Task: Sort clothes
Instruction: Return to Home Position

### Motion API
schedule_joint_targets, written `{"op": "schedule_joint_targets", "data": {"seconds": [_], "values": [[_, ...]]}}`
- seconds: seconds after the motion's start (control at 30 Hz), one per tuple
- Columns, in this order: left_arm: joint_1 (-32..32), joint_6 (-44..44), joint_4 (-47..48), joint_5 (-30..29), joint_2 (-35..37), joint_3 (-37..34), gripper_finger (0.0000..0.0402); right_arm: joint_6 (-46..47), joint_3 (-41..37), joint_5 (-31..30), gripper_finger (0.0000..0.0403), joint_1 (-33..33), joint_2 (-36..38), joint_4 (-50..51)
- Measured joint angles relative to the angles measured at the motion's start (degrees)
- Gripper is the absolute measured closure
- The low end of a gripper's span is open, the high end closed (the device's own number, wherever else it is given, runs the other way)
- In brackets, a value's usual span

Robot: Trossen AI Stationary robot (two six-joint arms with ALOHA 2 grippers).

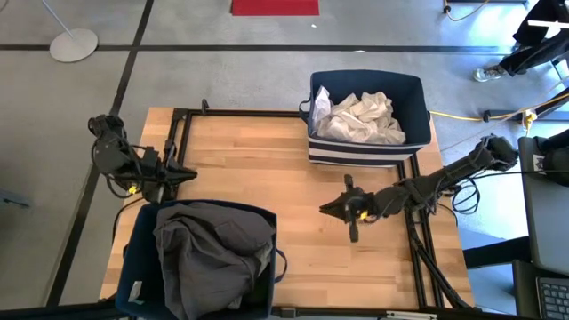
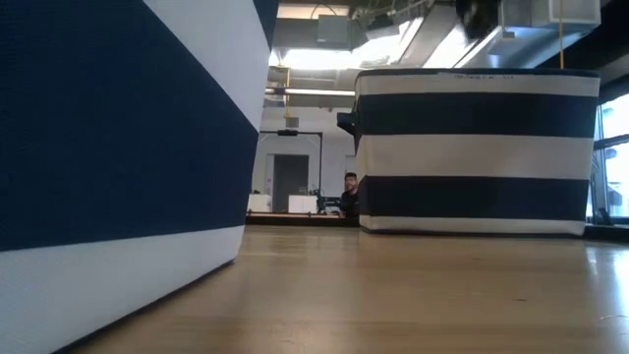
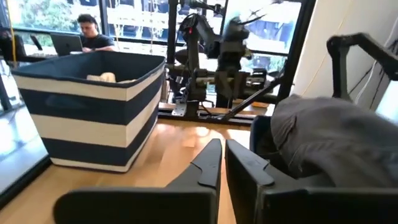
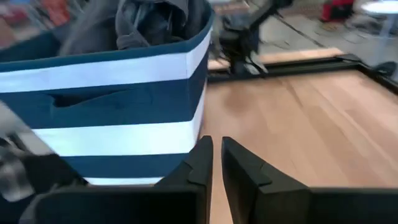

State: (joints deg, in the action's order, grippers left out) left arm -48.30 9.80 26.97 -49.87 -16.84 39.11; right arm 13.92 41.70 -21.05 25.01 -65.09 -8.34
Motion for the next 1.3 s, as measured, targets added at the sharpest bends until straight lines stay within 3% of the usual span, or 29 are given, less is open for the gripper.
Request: {"op": "schedule_joint_targets", "data": {"seconds": [0.17,0.33,0.47,0.6,0.73,0.9,1.1,1.3], "values": [[1.48,-1.3,-1.03,0.83,0.24,-0.37,0.04,-0.81,-15.38,10.82,0.0369,-7.66,3.66,-22.83],[4.25,-2.78,-9.04,9.43,0.2,-3.43,0.0401,-0.73,-22.99,15.69,0.0369,-13.73,3.64,-36.3],[7.19,-6.79,-17.41,12.39,0.14,-8.62,0.0401,-0.75,-23.65,13.49,0.0368,-15.03,3.61,-36.51],[12.28,-10.26,-17.12,9.21,2.06,-9.76,0.0401,-0.76,-23.65,12.5,0.0368,-14.97,3.62,-35.71],[17.15,-13.68,-17.51,8.98,8.44,-9.13,0.0401,-0.91,-23.65,12.27,0.0368,-14.97,3.62,-35.03],[20.06,-11.95,-13.23,9.07,16.76,-13.02,0.0401,-0.86,-23.64,10.52,0.0368,-14.97,3.59,-32.39],[21.99,-9.03,-14.57,6.98,16.15,-17.75,0.0401,-1.46,-23.61,8.07,0.0368,-15.01,3.46,-32.14],[25.31,-8.37,-14.28,7.04,16.52,-22.0,0.0401,-5.39,-23.61,10.45,0.0368,-15.04,3.46,-32.66]]}}
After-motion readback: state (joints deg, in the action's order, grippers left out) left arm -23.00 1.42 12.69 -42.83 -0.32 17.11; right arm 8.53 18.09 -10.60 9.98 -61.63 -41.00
